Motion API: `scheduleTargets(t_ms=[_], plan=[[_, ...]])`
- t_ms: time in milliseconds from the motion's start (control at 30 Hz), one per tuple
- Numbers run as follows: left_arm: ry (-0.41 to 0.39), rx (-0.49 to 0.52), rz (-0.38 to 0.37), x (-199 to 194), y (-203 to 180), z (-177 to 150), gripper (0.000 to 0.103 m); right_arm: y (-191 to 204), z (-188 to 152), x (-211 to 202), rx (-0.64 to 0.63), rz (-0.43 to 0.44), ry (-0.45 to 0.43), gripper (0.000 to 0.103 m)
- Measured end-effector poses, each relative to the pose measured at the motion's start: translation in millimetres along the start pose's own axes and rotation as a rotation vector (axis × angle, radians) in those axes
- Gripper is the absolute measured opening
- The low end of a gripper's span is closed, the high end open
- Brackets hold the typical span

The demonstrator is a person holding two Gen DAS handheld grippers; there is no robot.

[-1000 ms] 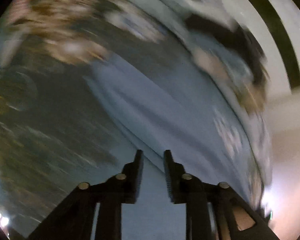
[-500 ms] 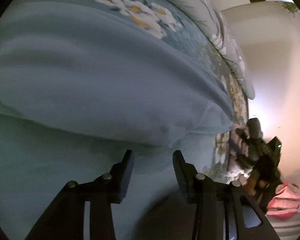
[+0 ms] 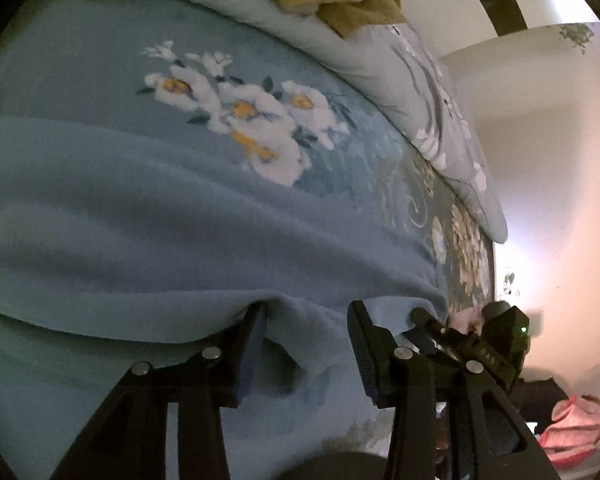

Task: Fold clothes

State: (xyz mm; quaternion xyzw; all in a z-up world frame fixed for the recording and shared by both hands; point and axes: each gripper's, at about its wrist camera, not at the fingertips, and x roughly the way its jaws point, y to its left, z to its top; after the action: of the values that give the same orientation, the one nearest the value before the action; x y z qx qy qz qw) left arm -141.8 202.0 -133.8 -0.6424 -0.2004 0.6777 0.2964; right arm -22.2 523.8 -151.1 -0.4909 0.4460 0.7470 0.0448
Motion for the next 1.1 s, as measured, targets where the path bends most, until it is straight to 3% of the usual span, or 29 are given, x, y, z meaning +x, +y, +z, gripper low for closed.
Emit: scheduleTargets(t_ms=[200,367,600,667,700,733,900,1000,1100], plan=[[0.082,0.037,-0.002,21,-7,-19,0.056,3,8,8,-0.003,0.004,0.01,0.051],[0.123,0.097,0.003,31,-13,-43,0.057,1,9,5,-0.002,0.021,0.017,0.051],[0.082,0.251,0.061,28,-35,-52,0.054,-11,9,-19,0.064,0.108,-0.011,0.051],[0.064,0.329,0.109,25,-43,-55,0.037,-16,9,-27,0.092,0.135,-0.026,0.051],[0.063,0.351,0.128,23,-44,-56,0.019,-19,9,-31,0.106,0.148,-0.033,0.051],[0.072,0.35,0.116,21,-42,-57,0.011,-22,8,-35,0.119,0.161,-0.039,0.051],[0.109,0.337,0.033,2,-28,-64,0.008,-31,4,-56,0.146,0.161,-0.092,0.051],[0.136,0.293,0.024,5,-16,-70,0.008,-34,2,-69,0.163,0.163,-0.138,0.052],[0.165,0.257,0.033,17,-8,-77,0.008,-23,2,-63,0.136,0.171,-0.122,0.052]])
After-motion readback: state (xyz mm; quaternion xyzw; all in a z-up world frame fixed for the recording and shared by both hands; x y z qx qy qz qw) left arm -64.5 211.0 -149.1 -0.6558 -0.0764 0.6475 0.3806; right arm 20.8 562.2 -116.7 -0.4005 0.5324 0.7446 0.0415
